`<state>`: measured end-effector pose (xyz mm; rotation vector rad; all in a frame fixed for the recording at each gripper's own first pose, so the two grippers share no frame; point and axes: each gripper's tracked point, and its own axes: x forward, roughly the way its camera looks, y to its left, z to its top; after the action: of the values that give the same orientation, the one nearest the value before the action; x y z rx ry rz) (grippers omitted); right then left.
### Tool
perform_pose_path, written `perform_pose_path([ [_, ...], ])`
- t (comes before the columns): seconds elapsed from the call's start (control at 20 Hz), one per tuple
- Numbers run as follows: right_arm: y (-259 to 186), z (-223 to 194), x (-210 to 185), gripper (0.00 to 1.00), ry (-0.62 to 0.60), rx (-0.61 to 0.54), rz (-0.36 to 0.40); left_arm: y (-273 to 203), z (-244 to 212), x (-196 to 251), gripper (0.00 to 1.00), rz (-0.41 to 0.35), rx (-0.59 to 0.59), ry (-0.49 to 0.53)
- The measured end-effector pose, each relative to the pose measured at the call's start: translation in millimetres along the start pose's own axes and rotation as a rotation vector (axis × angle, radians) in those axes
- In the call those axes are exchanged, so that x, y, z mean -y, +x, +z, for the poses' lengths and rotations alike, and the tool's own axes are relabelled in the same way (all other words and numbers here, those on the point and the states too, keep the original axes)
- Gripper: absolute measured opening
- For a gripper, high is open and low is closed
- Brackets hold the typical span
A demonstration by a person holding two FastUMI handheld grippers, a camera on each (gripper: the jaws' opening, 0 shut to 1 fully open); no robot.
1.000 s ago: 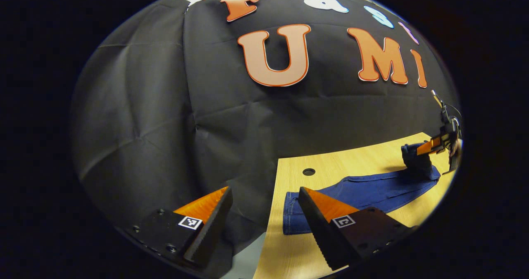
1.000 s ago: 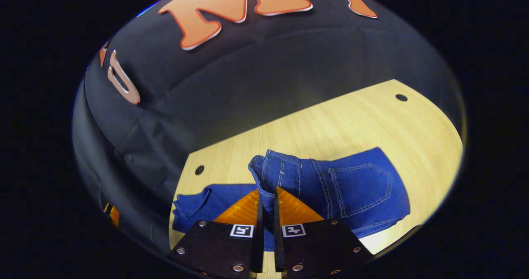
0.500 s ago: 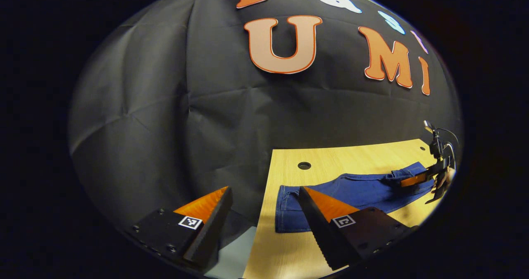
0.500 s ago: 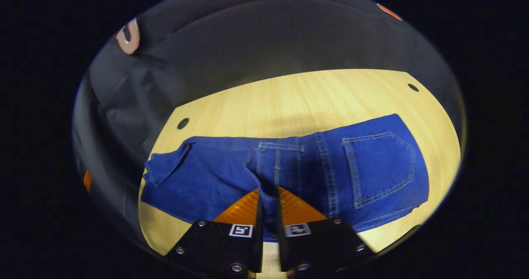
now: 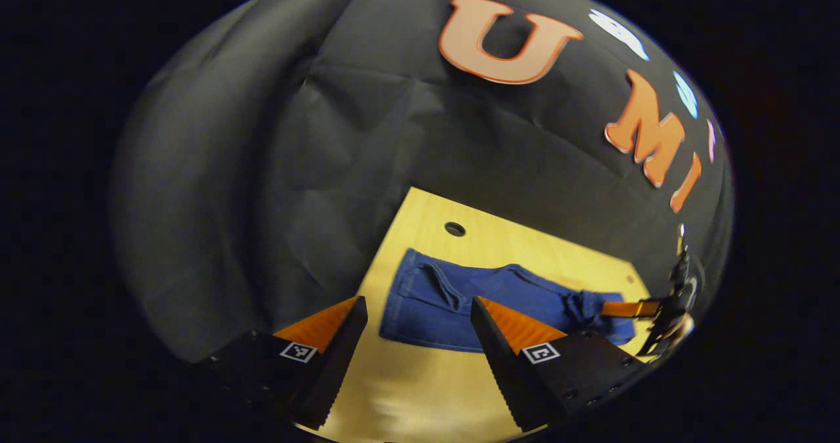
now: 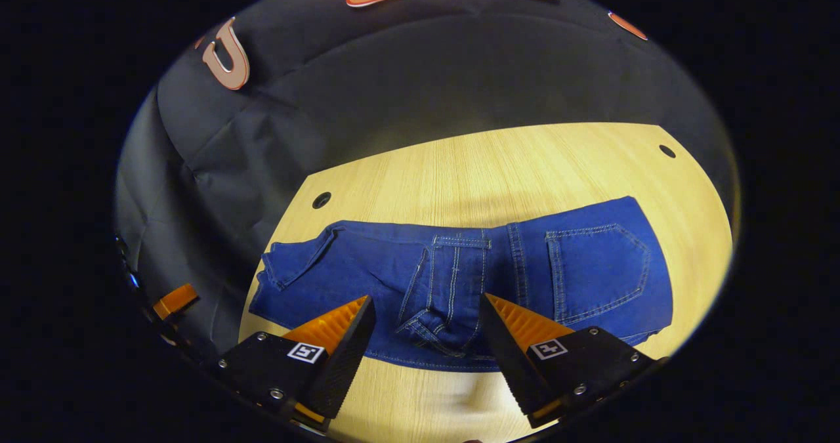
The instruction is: Grasp the waist and the cuffs of the jeans and fold them to make the two legs overlap; first hold the waist and fold one-third of the jeans toward the cuffs, then hold the cuffs and fold the remaining one-third in the same direction to finish folding.
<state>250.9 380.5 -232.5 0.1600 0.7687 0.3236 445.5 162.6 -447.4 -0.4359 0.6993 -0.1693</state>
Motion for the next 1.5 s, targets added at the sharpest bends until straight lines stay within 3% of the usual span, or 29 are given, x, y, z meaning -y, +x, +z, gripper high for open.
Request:
perform_pose_path([
  [0.3, -28, 4, 8, 0.98, 0.076, -0.006, 0.064, 5, -21, -25, 0.97, 0.023, -0.042, -0.472],
  [0.35, -29, 4, 10, 0.98, 0.081, -0.012, 0.061, 2, -22, -35, 0.98, 0.033, -0.045, -0.509],
  [0.5, -31, 2, 17, 0.98, 0.098, -0.027, 0.042, -7, -25, -52, 0.97, 0.071, -0.082, -0.550],
  [0.75, -35, 5, 28, 0.98, 0.136, -0.025, 0.043, 22, -37, -60, 0.97, 0.078, -0.104, -0.587],
  [0.95, -34, 6, 30, 0.98, 0.149, -0.034, 0.037, 49, -26, -49, 0.98, 0.025, -0.042, -0.625],
  [1.1, -36, 8, 41, 0.98, 0.153, -0.023, 0.004, 71, -11, -32, 0.97, -0.022, -0.008, -0.725],
  [1.2, -39, 10, 52, 0.98, 0.170, -0.021, -0.012, 86, -11, -25, 0.97, -0.004, 0.001, -0.636],
  [1.3, -42, 11, 60, 0.98, 0.204, -0.016, -0.017, 100, -6, -28, 0.97, 0.060, 0.006, -0.522],
  [1.4, -44, 10, 67, 0.98, 0.226, -0.008, -0.031, 105, -22, -42, 0.56, 0.185, -0.036, -0.445],
  [1.5, -47, 6, 76, 0.98, 0.227, -0.012, -0.041, 115, -22, -37, 0.15, 0.203, -0.035, -0.447],
])
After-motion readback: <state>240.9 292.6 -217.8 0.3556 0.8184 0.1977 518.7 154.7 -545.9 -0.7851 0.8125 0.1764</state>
